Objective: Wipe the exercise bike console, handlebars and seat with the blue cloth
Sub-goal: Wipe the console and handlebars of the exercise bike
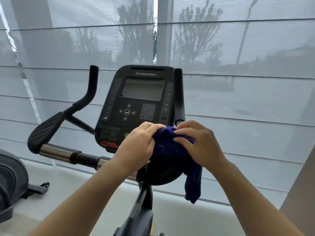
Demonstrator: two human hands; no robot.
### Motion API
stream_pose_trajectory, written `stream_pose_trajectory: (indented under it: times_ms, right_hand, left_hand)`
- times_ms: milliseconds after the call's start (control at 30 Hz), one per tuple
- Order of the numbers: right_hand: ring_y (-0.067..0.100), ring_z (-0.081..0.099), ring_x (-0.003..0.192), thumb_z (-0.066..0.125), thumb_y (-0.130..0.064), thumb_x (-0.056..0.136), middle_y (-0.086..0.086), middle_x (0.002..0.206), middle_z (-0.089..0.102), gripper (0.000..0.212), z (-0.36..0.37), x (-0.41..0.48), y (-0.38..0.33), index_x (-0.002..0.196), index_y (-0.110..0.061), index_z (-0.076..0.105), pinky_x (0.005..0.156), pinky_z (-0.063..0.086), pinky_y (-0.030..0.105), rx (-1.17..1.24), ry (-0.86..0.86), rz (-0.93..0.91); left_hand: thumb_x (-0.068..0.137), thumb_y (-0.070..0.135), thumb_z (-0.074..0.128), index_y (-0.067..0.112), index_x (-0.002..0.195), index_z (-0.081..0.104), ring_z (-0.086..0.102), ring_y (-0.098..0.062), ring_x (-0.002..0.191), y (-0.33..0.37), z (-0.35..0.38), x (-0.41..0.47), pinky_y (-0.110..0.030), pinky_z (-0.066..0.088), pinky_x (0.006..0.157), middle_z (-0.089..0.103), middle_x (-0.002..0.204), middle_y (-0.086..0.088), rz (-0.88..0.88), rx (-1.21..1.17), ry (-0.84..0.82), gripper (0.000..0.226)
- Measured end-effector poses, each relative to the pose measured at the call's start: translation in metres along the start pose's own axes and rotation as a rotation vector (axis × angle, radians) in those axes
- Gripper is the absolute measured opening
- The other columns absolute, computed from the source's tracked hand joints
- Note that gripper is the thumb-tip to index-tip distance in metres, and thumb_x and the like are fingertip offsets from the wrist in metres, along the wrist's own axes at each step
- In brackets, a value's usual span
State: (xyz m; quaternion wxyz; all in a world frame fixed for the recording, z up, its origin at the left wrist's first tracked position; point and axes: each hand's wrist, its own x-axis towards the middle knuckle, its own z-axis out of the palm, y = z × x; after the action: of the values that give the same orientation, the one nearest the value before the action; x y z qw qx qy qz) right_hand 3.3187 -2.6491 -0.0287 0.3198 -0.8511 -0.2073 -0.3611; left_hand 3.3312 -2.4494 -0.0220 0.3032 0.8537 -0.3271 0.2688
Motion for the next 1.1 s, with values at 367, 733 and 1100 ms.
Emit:
stream_pose_trajectory:
  times_ms: [367,733,1100]
  right_hand:
    - [0.022,0.051,0.115,0.041,-0.027,0.094,0.000,0.122,0.059,0.034,0.047,-0.024,-0.012,0.121,-0.018,0.060,0.099,0.039,0.041,-0.319,0.037,0.172]
    - [0.022,0.053,0.099,0.049,-0.021,0.094,-0.004,0.107,0.064,0.022,0.032,-0.021,-0.020,0.111,-0.022,0.063,0.085,0.043,0.039,-0.236,-0.048,0.219]
    - [0.020,0.055,0.088,0.053,-0.018,0.093,-0.005,0.097,0.067,0.018,0.045,-0.028,-0.014,0.104,-0.021,0.067,0.076,0.038,0.022,-0.158,0.100,0.159]
  left_hand:
    - [0.098,0.030,0.033,0.018,0.146,0.019,0.021,-0.009,0.139,-0.017,0.043,0.001,-0.018,0.014,0.113,0.025,0.153,0.003,0.019,0.044,-0.236,0.051]
    - [0.092,0.015,0.048,0.018,0.129,0.047,0.052,-0.021,0.111,0.000,0.029,-0.002,-0.035,0.042,0.093,0.052,0.127,0.000,-0.024,0.043,-0.131,0.038]
    - [0.092,0.010,0.047,0.013,0.132,0.046,0.047,-0.026,0.113,-0.001,0.037,-0.011,-0.023,0.029,0.095,0.052,0.131,-0.004,-0.013,0.092,-0.079,0.040]
